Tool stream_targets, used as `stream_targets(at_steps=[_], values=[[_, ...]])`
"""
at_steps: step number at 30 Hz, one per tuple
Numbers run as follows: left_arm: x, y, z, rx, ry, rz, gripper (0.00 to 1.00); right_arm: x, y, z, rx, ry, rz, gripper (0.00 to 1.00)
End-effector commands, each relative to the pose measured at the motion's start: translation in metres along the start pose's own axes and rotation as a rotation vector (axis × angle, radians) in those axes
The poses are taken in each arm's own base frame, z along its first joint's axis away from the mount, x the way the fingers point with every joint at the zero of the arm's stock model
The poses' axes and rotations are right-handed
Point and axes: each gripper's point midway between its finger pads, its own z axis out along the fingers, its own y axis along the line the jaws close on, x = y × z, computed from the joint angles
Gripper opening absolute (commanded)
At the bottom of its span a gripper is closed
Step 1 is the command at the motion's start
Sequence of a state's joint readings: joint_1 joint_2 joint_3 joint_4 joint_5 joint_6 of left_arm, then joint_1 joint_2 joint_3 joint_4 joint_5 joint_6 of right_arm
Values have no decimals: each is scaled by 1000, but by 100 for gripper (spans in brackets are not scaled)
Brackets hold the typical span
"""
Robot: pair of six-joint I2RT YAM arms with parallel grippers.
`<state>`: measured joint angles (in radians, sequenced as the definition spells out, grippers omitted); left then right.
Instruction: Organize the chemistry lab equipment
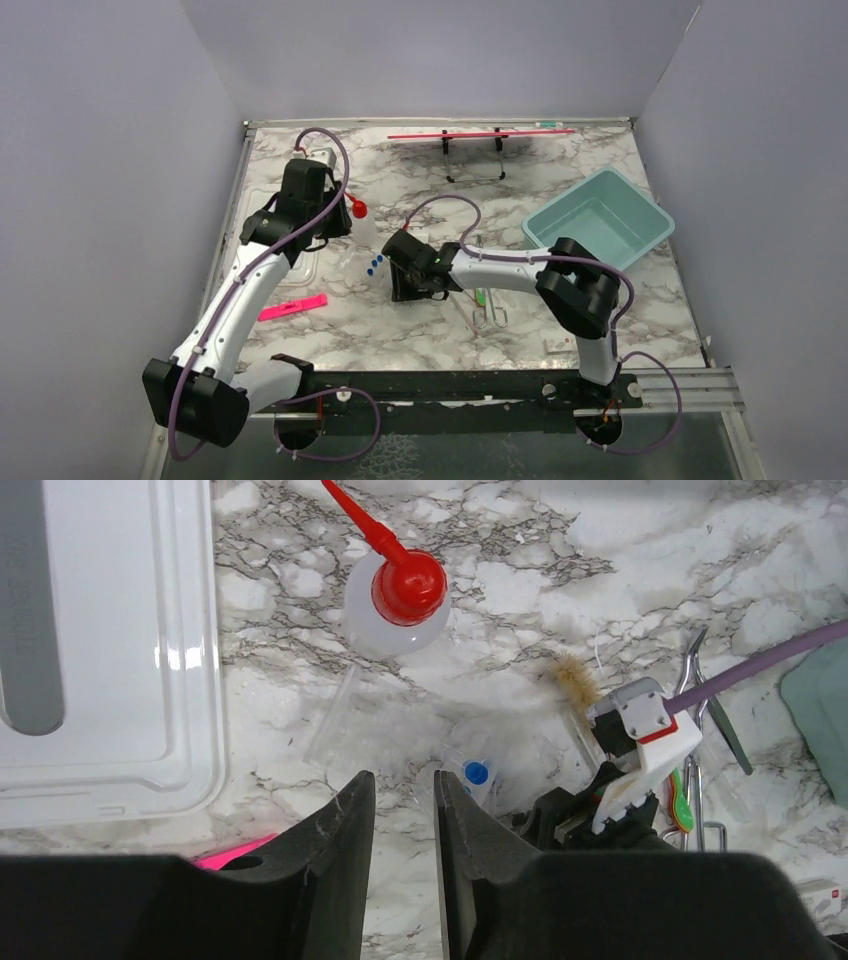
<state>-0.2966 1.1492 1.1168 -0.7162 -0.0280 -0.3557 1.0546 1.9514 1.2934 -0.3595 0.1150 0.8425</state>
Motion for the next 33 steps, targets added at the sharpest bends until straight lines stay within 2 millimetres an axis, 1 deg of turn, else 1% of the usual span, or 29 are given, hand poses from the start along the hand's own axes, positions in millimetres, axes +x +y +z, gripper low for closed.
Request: stream_targets(at_steps=[1,3,8,11,13,16,18,20,21,23,25,27,29,31,33], values=[[-15,0,-17,-10,-55,-8,33,-4,-4,9,76,-6,0,43],[-17,0,-21,-8,-66,-7,36,-4,-10,11,131,-7,4,42],[-21,-2,-29,5,-91,-4,44,-7,-35,12,262,-68,33,28],[-23,-4,-34,20,-103,0,49,-11,-50,8,349,-93,31,23],[-23,-7,-36,39,-107,2,54,-12,-55,7,371,-100,24,23],[-24,-10,-40,55,-114,5,62,-13,-59,11,387,-99,13,23],[-25,-8,-40,51,-120,12,65,-14,-61,11,392,-98,16,15],[-25,-7,-40,42,-121,17,68,-22,-57,5,363,-126,14,10],[-25,-7,-39,45,-120,20,70,-27,-54,0,340,-152,19,10],[-25,-11,-40,65,-118,28,80,-41,-43,-14,269,-215,23,10],[-26,-20,-42,117,-117,32,83,-56,-32,-35,198,-285,30,9],[-27,-30,-47,175,-123,34,83,-72,-22,-60,128,-357,36,10],[-28,-46,-55,263,-129,35,83,-88,-11,-88,52,-436,42,10],[-26,-69,-65,400,-117,44,81,-103,0,-116,-31,-512,46,9],[-22,-94,-78,560,-96,54,76,-116,11,-145,-111,-580,58,10]])
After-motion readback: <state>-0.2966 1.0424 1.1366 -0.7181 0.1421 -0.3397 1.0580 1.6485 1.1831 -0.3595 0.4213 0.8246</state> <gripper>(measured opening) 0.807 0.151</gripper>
